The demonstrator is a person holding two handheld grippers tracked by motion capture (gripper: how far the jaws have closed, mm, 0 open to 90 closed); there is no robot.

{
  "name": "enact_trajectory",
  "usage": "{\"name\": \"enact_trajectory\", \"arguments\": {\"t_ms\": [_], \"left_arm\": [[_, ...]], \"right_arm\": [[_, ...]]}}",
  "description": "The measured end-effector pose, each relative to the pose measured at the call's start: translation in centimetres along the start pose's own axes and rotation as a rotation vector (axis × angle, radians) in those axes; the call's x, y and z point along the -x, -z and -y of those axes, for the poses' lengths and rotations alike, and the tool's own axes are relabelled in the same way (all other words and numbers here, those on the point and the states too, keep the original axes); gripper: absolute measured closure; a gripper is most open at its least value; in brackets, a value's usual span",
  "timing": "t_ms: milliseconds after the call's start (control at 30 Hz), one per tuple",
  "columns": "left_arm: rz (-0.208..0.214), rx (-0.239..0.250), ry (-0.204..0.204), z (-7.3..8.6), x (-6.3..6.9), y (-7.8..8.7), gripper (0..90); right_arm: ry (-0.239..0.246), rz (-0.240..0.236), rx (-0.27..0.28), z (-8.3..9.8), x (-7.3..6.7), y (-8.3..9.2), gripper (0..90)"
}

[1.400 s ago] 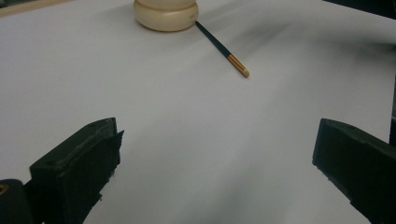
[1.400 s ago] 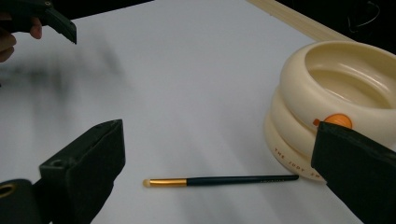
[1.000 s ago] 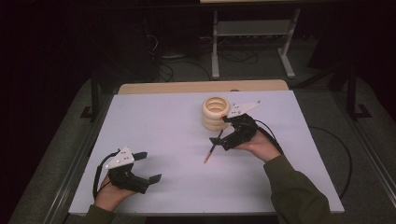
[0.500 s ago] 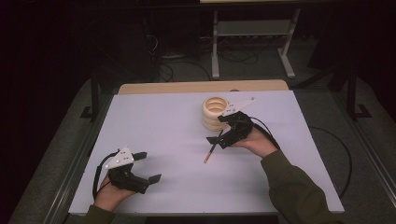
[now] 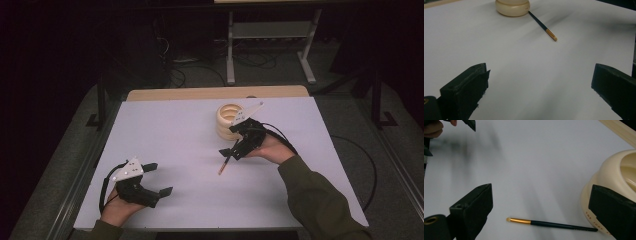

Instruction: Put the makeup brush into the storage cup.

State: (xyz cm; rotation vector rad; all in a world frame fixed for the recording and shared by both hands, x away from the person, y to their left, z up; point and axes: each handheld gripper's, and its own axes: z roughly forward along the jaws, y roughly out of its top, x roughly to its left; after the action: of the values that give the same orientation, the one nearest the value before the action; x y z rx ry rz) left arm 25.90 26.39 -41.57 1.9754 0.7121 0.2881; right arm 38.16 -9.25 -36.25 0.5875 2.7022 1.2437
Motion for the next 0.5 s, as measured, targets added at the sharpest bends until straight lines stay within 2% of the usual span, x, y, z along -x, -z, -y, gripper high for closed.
{"name": "enact_trajectory", "arguments": {"t_ms": [33,67,133,200,367,400,500], "left_arm": [[0.0,0.001,0.0,0.0,0.0,0.0,0.3],[0.0,0.002,0.001,0.0,0.0,0.0,0.3],[0.0,0.002,0.001,0.0,0.0,0.0,0.3],[0.0,0.002,0.001,0.0,0.0,0.0,0.3],[0.0,0.001,0.006,0.1,0.0,0.0,0.3],[0.0,0.006,0.01,0.1,-0.1,0.0,0.3],[0.0,0.006,0.008,0.1,-0.1,0.1,0.3]], "right_arm": [[-0.012,-0.007,-0.003,0.0,-0.1,-0.1,4.9],[0.0,-0.002,-0.01,-0.1,0.0,-0.1,5.0],[-0.006,-0.014,-0.019,-0.1,0.0,-0.3,5.0],[0.03,-0.007,-0.056,-0.1,0.2,-0.6,5.1],[0.043,-0.017,-0.082,-0.3,0.1,-0.9,5.3],[0.07,-0.019,-0.097,-0.5,0.1,-1.0,5.4],[0.072,-0.022,-0.111,-0.6,0.2,-1.1,5.4]]}}
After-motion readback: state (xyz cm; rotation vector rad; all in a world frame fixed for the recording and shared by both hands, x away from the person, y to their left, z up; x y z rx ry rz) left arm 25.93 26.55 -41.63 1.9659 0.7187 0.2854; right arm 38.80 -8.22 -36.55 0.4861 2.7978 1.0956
